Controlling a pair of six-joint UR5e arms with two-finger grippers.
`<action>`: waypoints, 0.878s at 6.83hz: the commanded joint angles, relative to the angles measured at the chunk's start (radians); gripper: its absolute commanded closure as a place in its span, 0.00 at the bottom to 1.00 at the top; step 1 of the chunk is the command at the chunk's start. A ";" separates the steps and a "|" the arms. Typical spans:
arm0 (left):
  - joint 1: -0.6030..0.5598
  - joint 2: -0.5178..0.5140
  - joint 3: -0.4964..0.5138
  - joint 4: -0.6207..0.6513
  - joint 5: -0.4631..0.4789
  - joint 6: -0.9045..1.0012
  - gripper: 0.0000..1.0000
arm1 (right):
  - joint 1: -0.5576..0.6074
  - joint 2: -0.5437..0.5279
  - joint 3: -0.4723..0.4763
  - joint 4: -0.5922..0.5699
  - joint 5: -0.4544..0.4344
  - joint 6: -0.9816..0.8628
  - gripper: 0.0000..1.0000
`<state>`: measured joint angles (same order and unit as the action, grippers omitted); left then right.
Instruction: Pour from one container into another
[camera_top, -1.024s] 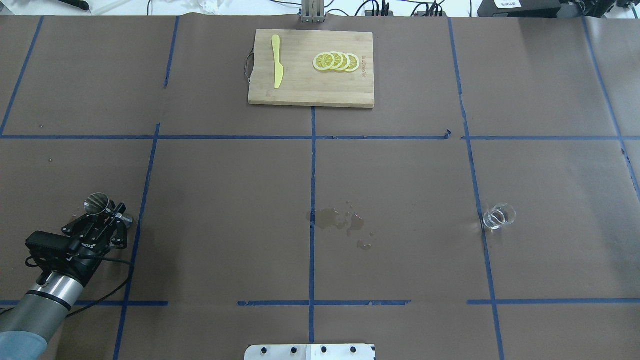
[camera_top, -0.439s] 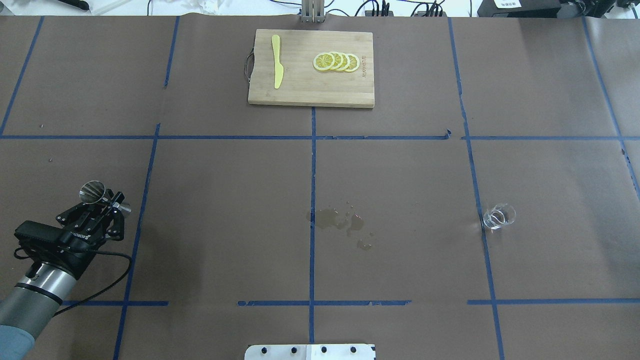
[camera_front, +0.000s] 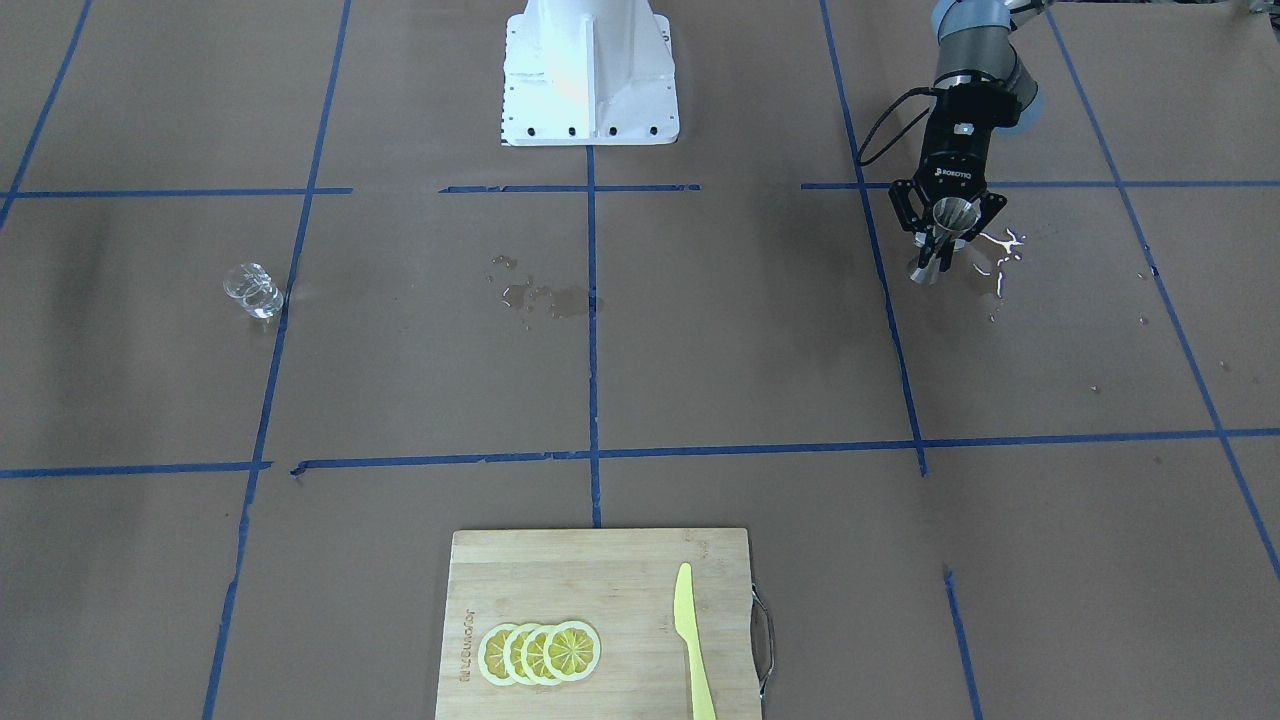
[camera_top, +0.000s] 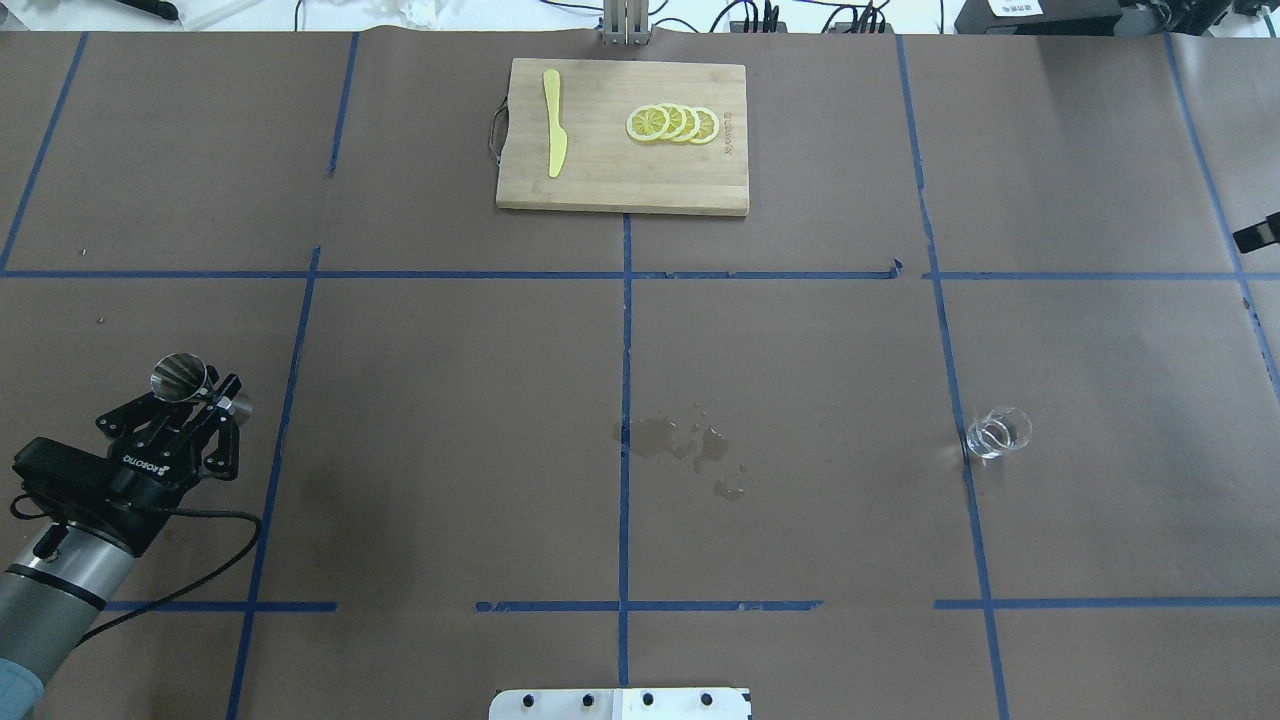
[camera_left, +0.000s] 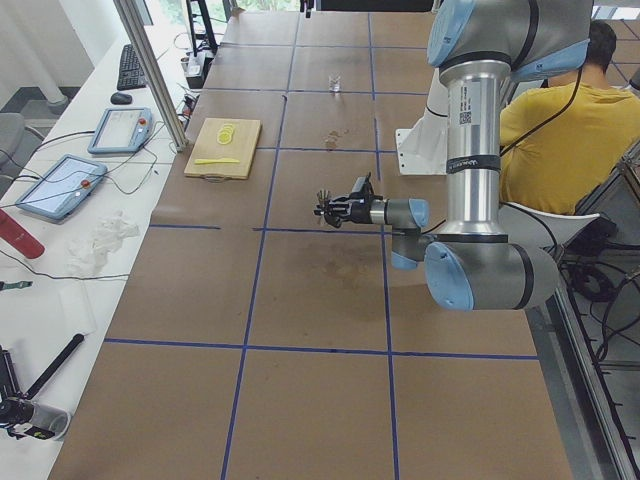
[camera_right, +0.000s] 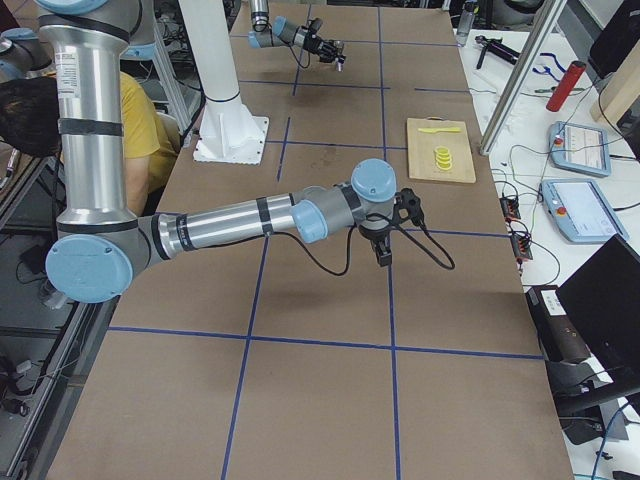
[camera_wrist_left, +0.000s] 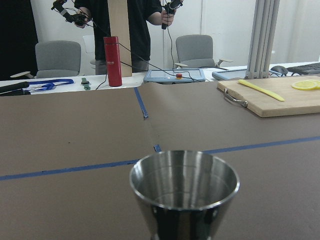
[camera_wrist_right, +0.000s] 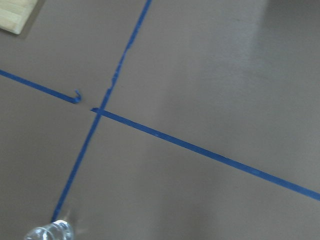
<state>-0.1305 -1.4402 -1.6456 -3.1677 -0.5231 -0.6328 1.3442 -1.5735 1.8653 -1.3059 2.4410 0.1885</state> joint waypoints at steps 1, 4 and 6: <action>0.008 -0.012 0.003 -0.006 -0.003 0.045 1.00 | -0.244 -0.003 0.166 0.145 -0.221 0.333 0.00; 0.003 -0.028 -0.008 -0.003 -0.023 0.048 1.00 | -0.601 -0.067 0.395 0.177 -0.678 0.836 0.00; 0.000 -0.028 -0.008 0.002 -0.029 0.050 1.00 | -0.876 -0.079 0.434 0.177 -1.127 1.071 0.00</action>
<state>-0.1279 -1.4674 -1.6539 -3.1699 -0.5468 -0.5840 0.6426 -1.6425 2.2708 -1.1298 1.5993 1.1012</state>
